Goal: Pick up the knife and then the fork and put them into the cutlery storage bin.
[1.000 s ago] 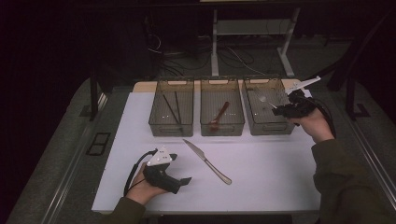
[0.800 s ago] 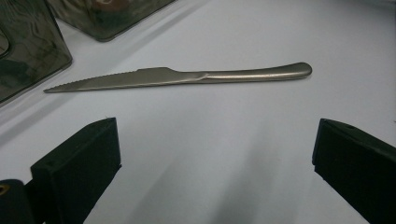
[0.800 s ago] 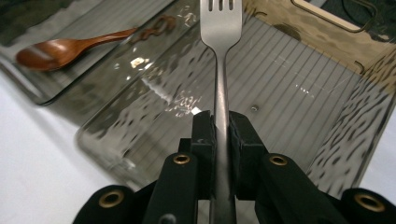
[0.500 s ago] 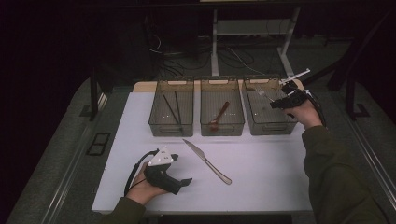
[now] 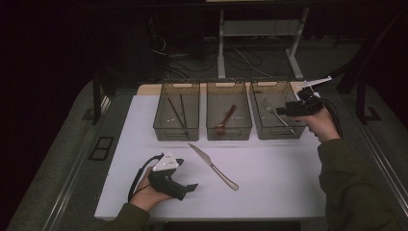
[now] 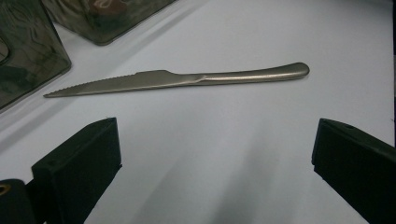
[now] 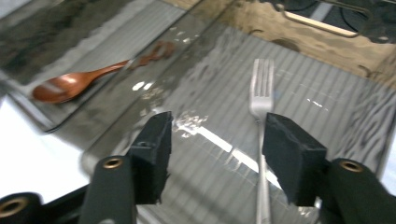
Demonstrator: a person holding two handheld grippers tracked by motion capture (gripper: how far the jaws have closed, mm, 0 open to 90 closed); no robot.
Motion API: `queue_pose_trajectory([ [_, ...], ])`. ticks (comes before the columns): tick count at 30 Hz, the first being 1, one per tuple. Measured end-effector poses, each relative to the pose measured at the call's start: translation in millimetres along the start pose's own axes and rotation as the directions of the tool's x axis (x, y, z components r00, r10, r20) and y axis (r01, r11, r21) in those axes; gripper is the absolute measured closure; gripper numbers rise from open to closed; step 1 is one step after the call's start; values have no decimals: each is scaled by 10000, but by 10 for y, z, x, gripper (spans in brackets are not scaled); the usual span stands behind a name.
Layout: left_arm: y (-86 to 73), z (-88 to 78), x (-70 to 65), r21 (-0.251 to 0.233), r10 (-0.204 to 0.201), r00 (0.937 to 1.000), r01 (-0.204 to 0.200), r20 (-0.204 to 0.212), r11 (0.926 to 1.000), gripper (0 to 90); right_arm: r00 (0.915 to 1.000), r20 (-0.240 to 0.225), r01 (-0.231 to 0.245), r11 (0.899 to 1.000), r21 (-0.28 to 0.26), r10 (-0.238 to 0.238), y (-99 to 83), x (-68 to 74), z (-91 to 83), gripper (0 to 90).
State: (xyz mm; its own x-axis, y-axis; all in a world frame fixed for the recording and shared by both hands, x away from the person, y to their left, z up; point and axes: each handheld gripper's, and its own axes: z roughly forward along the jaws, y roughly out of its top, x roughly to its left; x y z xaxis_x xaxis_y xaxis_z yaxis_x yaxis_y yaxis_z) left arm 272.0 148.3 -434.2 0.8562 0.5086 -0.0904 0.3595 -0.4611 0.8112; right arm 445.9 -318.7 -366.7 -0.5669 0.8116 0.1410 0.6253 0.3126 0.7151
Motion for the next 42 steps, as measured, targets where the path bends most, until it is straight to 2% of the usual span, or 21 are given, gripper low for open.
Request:
queue_pose_trajectory([
  [8, 8, -8, -7, -14, 3, 10000, -3, -22, 10000, 10, 9988, -224, 425, 9958, -811, -444, -243, 295, -201, 332],
  [17, 31, -39, -10, 29, -58, 9999, 58, -128, 10000, 152, 9947, -471, 841, 9877, -1317, -909, -586, 634, -324, 256],
  [19, 30, -45, -5, 69, -103, 9999, 103, -57, 9999, 209, 9947, -472, 838, 9861, -1437, -914, -691, 704, -339, 253],
  [24, 31, -45, -1, 203, -213, 9998, 211, 67, 9996, 335, 9913, -981, 728, 9859, -1504, -882, -928, 860, -348, 223],
  [27, 39, -48, 1, 350, -253, 9996, 250, 87, 9991, 422, 9878, -1385, 498, 9865, -1561, -718, -1053, 927, -342, 204],
  [31, 75, -64, 8, 363, -243, 9997, 244, -22, 9990, 591, 9869, -1350, 674, 9861, -1518, -882, -1212, 1004, -348, 193],
  [33, 95, -67, 16, 434, -89, 9999, 86, 66, 9990, 685, 9859, -1395, 707, 9852, -1563, -929, -1288, 1029, -352, 190],
  [39, 192, -15, 14, 669, 232, 9992, -253, 323, 9974, 870, 9836, -1463, 825, 9844, -1555, -1055, -1475, 1114, -342, 181],
  [42, 284, 47, 26, 763, 402, 9983, -433, 416, 9961, 888, 9824, -1479, 925, 9849, -1464, -1143, -1545, 1130, -339, 181],
])
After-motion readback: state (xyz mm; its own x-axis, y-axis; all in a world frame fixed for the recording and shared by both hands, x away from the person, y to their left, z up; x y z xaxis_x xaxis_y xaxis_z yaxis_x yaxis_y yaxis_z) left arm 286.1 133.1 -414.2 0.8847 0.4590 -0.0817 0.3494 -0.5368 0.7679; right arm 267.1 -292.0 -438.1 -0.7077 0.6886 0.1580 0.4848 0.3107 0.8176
